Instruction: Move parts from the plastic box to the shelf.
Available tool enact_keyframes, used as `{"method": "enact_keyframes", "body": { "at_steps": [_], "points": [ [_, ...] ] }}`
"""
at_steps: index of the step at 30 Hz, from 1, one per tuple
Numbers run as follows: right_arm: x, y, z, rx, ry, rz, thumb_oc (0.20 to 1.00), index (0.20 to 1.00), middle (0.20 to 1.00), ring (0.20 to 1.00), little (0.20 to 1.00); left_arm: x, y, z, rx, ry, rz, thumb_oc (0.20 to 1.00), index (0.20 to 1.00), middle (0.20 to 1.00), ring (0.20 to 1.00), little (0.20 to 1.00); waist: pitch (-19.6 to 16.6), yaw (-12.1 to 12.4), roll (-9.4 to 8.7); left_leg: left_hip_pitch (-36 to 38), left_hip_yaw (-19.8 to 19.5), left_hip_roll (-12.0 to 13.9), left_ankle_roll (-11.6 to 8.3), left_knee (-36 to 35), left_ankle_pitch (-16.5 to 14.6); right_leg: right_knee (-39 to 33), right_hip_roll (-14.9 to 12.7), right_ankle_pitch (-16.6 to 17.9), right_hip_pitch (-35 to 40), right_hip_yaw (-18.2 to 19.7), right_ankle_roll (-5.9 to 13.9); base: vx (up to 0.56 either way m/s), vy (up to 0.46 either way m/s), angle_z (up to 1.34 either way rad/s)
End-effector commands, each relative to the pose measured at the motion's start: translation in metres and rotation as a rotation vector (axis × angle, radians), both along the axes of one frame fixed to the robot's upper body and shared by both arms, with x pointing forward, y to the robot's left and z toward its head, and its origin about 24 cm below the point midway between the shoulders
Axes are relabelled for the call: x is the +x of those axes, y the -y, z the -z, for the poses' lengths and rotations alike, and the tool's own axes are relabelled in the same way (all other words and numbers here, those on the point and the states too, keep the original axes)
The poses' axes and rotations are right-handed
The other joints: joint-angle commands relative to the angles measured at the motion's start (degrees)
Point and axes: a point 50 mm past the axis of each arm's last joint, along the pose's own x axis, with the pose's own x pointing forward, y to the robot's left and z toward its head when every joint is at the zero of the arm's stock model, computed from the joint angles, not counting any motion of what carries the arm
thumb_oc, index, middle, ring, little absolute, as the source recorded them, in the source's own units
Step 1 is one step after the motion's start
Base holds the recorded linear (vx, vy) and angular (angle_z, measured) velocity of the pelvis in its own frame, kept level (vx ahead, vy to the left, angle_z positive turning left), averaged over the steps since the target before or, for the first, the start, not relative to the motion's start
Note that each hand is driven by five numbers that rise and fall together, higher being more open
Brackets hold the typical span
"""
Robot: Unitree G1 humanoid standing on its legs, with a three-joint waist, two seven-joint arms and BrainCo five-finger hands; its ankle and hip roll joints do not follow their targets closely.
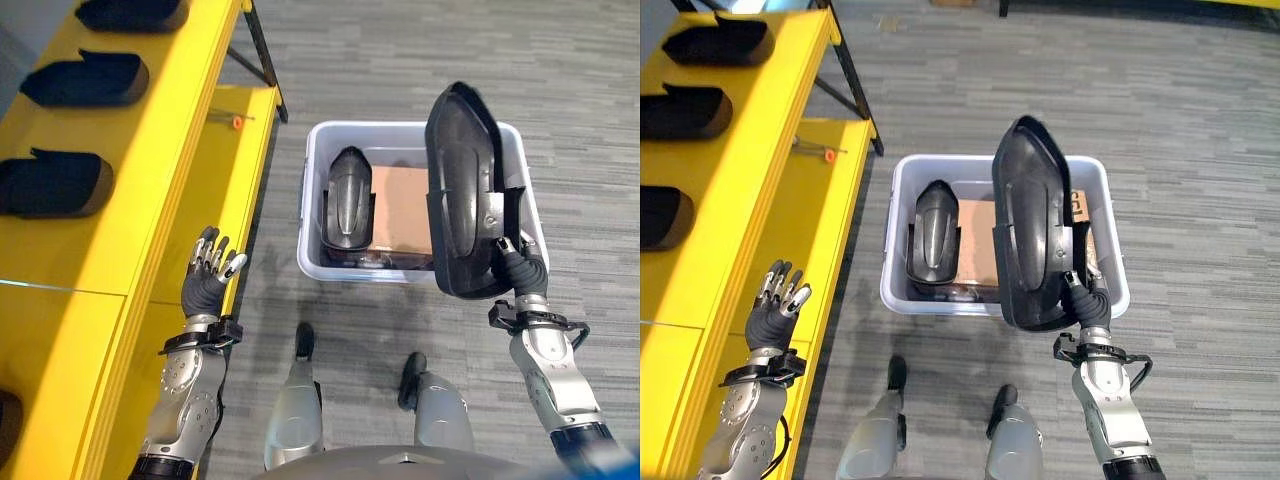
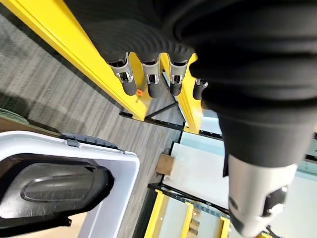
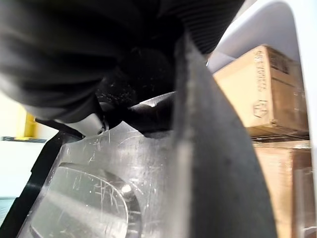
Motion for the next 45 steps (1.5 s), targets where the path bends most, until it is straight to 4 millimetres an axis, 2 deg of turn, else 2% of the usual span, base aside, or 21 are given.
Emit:
{"method": "enact_keyframes", "body": {
  "at_steps": [1,5,6,7,10,11,12,14,15,16,17,19,21,29,35,38,41,42,43,44,45],
  "points": [
    [0.003,-0.006,-0.036,0.083,0.187,-0.116,0.200,0.200,0.200,0.200,0.200,-0.014,-0.015,-0.005,0.063,0.018,-0.022,1.000,1.000,1.000,1.000,1.000,-2.8,0.8,-0.82,5.5,-1.0,10.2,-4.54,2.6,-2.7,-6.4,-1.2,4.5,3.2,5.5,4.69,0.01,-0.097,-0.44],
    [0.006,-0.011,-0.042,0.073,0.192,-0.182,0.200,0.200,0.200,0.200,0.200,-0.024,-0.016,0.004,0.033,-0.021,-0.042,1.000,1.000,1.000,1.000,1.000,-4.5,1.7,0.17,7.5,-1.5,11.9,-4.96,2.7,0.6,-4.2,0.9,2.1,4.3,5.4,3.47,0.01,-0.171,-0.19],
    [0.011,-0.014,-0.049,0.063,0.213,-0.205,0.200,0.200,0.200,0.200,0.200,-0.029,-0.014,0.010,0.011,-0.041,-0.049,1.000,1.000,1.000,1.000,1.000,-5.4,2.7,1.09,7.4,-2.6,13.3,-5.96,2.7,5.0,-3.8,2.7,0.4,5.6,3.9,2.20,-0.02,-0.192,-0.06],
    [0.011,-0.014,-0.049,0.062,0.213,-0.205,0.200,0.200,0.200,0.200,0.200,-0.029,-0.014,0.010,0.011,-0.042,-0.049,1.000,1.000,1.000,1.000,1.000,-5.4,2.6,1.16,7.4,-2.7,13.3,-6.00,2.6,5.1,-3.8,2.7,0.4,5.6,3.8,2.17,-0.05,-0.192,0.05],
    [0.010,-0.010,-0.058,0.036,0.244,-0.200,0.200,0.200,0.200,0.200,0.200,-0.032,-0.009,0.019,-0.021,-0.075,-0.049,1.000,1.000,1.000,1.000,1.000,-4.6,4.0,1.87,5.2,-4.1,13.4,-7.40,2.2,13.4,-5.0,4.0,-0.8,8.0,-0.1,-0.11,-0.09,-0.128,0.28],
    [0.010,-0.010,-0.058,0.035,0.244,-0.200,0.200,0.200,0.200,0.200,0.200,-0.032,-0.009,0.019,-0.021,-0.074,-0.049,1.000,1.000,1.000,1.000,1.000,-4.8,3.9,2.03,4.9,-4.3,13.6,-7.40,2.2,13.6,-5.3,4.2,-0.5,8.0,-0.3,-0.16,-0.13,-0.133,0.49],
    [0.008,-0.006,-0.059,0.028,0.251,-0.179,0.200,0.200,0.200,0.200,0.200,-0.030,-0.008,0.022,-0.024,-0.084,-0.043,1.000,1.000,1.000,1.000,1.000,-4.2,4.1,1.52,2.8,-0.8,13.1,-7.19,3.0,15.3,-6.8,3.7,-0.3,9.1,-2.6,-0.86,-0.18,-0.179,0.80],
    [0.006,-0.002,-0.057,0.009,0.238,-0.168,0.200,0.200,0.200,0.200,0.200,-0.031,-0.007,0.024,-0.030,-0.091,-0.032,1.000,1.000,1.000,1.000,1.000,-3.7,4.2,0.18,1.0,0.9,11.3,-6.08,6.9,12.0,-9.6,3.1,1.0,9.8,-4.5,-1.10,-0.22,-0.202,1.45],
    [0.001,0.000,-0.054,0.006,0.224,-0.168,0.200,0.200,0.200,0.200,0.200,-0.030,-0.006,0.022,-0.031,-0.079,-0.021,1.000,1.000,1.000,1.000,1.000,-3.7,4.3,-1.13,1.5,1.6,8.6,-4.06,13.3,4.6,-12.9,2.4,3.3,10.2,-5.7,-1.08,-0.14,-0.119,1.30],
    [0.001,0.000,-0.053,0.007,0.224,-0.168,0.200,0.200,0.200,0.200,0.200,-0.031,-0.006,0.022,-0.030,-0.079,-0.021,1.000,1.000,1.000,1.000,1.000,-3.7,4.2,-1.09,1.3,1.5,8.7,-4.01,13.7,4.3,-12.9,2.4,3.3,10.3,-5.8,-1.02,-0.18,-0.145,1.00],
    [-0.008,0.005,-0.042,0.032,0.187,-0.136,0.200,0.200,0.200,0.200,0.200,-0.026,-0.002,0.018,-0.029,-0.058,0.006,1.000,1.000,1.000,1.000,1.000,-4.2,3.1,-1.83,4.0,2.9,7.0,-3.37,19.5,-3.9,-14.0,1.6,3.5,11.4,-7.7,-0.85,-0.04,-0.015,0.70],
    [-0.011,0.005,-0.037,0.045,0.164,-0.129,0.200,0.200,0.200,0.200,0.200,-0.024,-0.001,0.018,-0.031,-0.054,0.012,1.000,1.000,1.000,1.000,1.000,-4.6,2.7,-1.63,5.8,2.6,6.1,-3.31,18.6,-6.8,-14.1,1.2,4.0,11.5,-8.4,-0.36,-0.01,0.059,0.85],
    [-0.016,0.006,-0.031,0.079,0.145,-0.109,0.200,0.200,0.200,0.200,0.200,-0.021,0.004,0.017,-0.042,-0.043,0.027,1.000,1.000,1.000,1.000,1.000,-6.5,1.2,-0.76,10.4,5.0,4.7,-2.02,9.4,-11.5,-13.9,0.1,5.8,11.4,-9.6,1.36,0.04,0.182,0.66],
    [-0.020,0.005,-0.020,0.109,0.100,-0.101,0.200,0.200,0.200,0.200,0.200,-0.023,-0.006,0.010,0.021,-0.031,0.001,1.000,1.000,1.000,1.000,1.000,-8.6,1.7,-1.73,12.9,4.7,-0.2,-0.39,1.5,-12.2,-16.4,-6.3,13.1,11.9,-11.6,5.63,-0.01,0.232,0.30],
    [-0.025,0.006,-0.014,0.070,0.079,-0.080,0.200,0.200,0.200,0.200,0.200,-0.030,-0.013,0.011,0.044,-0.046,-0.025,1.000,1.000,1.000,1.000,1.000,-8.0,3.1,-3.97,10.0,2.2,-7.3,2.92,3.3,-13.9,-18.1,-12.5,20.4,13.2,-13.4,7.89,-0.03,0.224,0.48],
    [-0.030,0.008,-0.006,0.087,0.044,-0.055,0.200,0.200,0.200,0.200,0.200,-0.030,-0.017,0.012,0.068,-0.057,-0.027,1.000,1.000,1.000,1.000,1.000,-7.7,2.6,-4.05,9.1,-0.2,-9.9,4.43,3.4,-13.9,-16.2,-13.6,22.4,12.5,-9.9,7.99,0.03,0.210,0.58],
    [-0.032,0.008,0.000,0.108,0.024,-0.046,0.200,0.200,0.200,0.200,0.200,-0.024,-0.018,0.007,0.109,-0.040,-0.014,1.000,1.000,1.000,1.000,1.000,-7.8,0.7,-2.87,8.9,-4.1,-11.4,5.86,2.3,-12.7,-12.2,-9.0,20.4,9.2,3.2,5.78,0.06,0.197,0.75],
    [-0.032,0.008,0.001,0.120,0.023,-0.044,0.200,0.200,0.200,0.200,0.200,-0.020,-0.017,0.005,0.111,-0.029,-0.007,1.000,1.000,1.000,1.000,1.000,-7.6,-0.8,-2.21,9.2,-6.2,-11.7,6.23,2.0,-12.1,-10.6,-4.4,18.0,7.5,10.0,4.54,0.13,0.262,1.17],
    [-0.034,0.007,0.003,0.144,0.013,-0.052,0.200,0.200,0.200,0.200,0.200,-0.015,-0.014,0.003,0.113,-0.017,0.002,1.000,1.000,1.000,1.000,1.000,-7.0,-2.5,-1.78,9.7,-8.4,-12.1,6.64,2.0,-11.4,-8.0,3.8,10.8,5.9,16.3,2.58,0.10,0.206,1.07],
    [-0.034,0.007,0.003,0.144,0.013,-0.052,0.200,0.200,0.200,0.200,0.200,-0.015,-0.014,0.003,0.113,-0.017,0.002,1.000,1.000,1.000,1.000,1.000,-7.1,-2.5,-1.78,9.6,-8.4,-12.1,6.61,2.0,-11.3,-8.0,3.8,10.9,5.8,16.3,2.55,0.12,0.144,1.11],
    [-0.039,0.009,0.010,0.168,-0.016,-0.062,0.200,0.200,0.200,0.200,0.200,-0.014,-0.010,0.003,0.113,-0.016,0.012,1.000,1.000,1.000,1.000,1.000,-7.5,-3.4,-2.60,9.7,-10.5,-13.2,7.15,1.8,-10.8,-8.2,11.3,6.5,5.4,18.1,0.31,0.06,0.017,0.85]
  ]
}}
